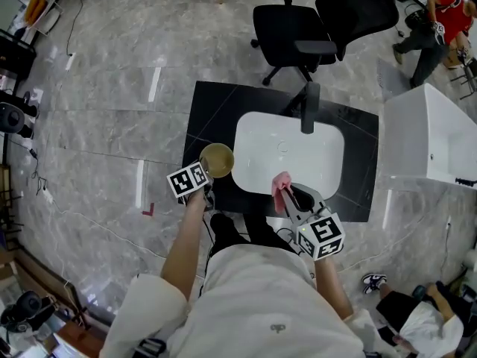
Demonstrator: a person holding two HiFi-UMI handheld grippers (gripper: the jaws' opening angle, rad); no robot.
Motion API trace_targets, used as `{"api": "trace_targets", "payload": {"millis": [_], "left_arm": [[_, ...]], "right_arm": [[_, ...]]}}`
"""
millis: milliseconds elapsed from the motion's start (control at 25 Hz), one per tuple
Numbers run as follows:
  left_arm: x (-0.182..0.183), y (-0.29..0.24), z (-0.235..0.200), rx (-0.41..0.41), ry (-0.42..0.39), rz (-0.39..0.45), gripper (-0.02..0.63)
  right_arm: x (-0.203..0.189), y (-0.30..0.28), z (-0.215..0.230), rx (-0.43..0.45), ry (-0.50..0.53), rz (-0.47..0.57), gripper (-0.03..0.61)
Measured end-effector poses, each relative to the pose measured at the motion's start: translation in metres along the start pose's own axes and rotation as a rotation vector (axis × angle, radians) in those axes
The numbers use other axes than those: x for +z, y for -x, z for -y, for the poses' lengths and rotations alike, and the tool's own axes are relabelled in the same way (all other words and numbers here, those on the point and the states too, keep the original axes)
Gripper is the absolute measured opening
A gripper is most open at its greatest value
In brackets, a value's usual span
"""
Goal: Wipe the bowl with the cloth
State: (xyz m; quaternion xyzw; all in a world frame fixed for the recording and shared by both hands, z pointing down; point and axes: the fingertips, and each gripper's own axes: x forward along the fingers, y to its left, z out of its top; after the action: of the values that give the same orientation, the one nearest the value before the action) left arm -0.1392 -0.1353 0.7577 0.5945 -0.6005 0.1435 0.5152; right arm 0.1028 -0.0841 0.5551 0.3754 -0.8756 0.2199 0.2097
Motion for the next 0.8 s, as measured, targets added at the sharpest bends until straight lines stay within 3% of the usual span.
{"api": "trace_targets", "payload": {"millis": [480,800], "left_arm": [[0.002,0.001,-0.002,0.029,-0.043,0.005,0.026],[0.018,0.033,0.005,0.037,-0.133,0.054,0.026]], "right_arm": [[-0.004,-0.003,0.009,0.015,0.001,-0.003,0.026],[0.010,-0.003,0.007,0.014,0.017,0.033,0.026]]}}
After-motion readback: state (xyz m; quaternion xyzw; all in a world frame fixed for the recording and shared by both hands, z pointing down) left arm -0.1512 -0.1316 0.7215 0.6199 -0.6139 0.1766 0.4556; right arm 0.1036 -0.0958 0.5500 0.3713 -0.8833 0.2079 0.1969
